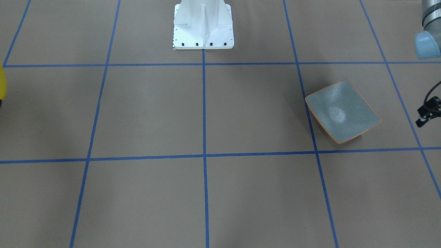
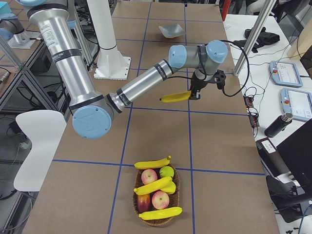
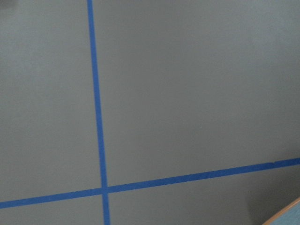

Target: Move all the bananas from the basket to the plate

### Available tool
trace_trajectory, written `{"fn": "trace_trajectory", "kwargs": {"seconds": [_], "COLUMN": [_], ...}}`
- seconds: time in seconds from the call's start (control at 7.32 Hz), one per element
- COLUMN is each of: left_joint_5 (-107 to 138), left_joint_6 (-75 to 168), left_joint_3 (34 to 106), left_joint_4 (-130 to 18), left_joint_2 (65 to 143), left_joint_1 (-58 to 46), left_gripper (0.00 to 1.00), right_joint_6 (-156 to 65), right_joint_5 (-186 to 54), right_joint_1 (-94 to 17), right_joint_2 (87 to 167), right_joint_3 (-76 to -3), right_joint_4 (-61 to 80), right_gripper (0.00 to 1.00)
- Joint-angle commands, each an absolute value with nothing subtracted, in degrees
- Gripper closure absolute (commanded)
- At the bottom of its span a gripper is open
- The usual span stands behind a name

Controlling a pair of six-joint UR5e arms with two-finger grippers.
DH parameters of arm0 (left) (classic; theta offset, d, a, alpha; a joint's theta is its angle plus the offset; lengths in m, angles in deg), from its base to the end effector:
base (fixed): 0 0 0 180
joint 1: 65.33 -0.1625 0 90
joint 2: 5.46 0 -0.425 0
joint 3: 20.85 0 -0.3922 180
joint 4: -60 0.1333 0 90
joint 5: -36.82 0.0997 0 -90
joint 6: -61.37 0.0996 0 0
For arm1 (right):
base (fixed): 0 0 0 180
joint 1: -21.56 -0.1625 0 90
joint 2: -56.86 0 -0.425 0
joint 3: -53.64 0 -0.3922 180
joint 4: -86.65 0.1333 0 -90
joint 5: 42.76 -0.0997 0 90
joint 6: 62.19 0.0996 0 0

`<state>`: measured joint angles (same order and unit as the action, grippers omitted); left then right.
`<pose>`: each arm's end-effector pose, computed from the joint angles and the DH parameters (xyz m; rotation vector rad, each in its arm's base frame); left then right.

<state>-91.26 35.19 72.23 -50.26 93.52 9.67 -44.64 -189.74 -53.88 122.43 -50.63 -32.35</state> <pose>0.0797 -0.5750 0.5133 0.2804 0.7950 0.0040 -0.1000 -0.5829 0.3409 -0.1253 -0.9960 -0.0364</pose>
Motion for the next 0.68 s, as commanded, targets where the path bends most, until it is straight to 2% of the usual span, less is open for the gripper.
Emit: {"fn": "trace_trajectory", "kwargs": {"seconds": [0.0, 0.27, 0.55], "left_joint_5": [-91.24, -91.24, -90.97], "left_joint_6": [23.19, 8.71, -10.53], "left_joint_3": [72.31, 72.14, 72.22], "left_joint_4": [-52.13, -56.95, -63.27], "left_joint_2": [98.67, 103.06, 108.68], "left_joint_1": [5.44, 0.79, -7.38], "left_gripper": [0.0, 0.0, 0.0], "right_joint_6": [-19.68, -5.21, 2.47], "right_joint_5": [-189.81, -188.67, -183.76], "right_joint_1": [-45.18, -39.38, -34.54], "right_joint_2": [120.93, 118.75, 114.36], "right_joint_3": [-49.2, -48.49, -48.23], "right_joint_4": [-13.02, -3.81, -3.43], "right_gripper": [1.0, 1.0, 1.0]}}
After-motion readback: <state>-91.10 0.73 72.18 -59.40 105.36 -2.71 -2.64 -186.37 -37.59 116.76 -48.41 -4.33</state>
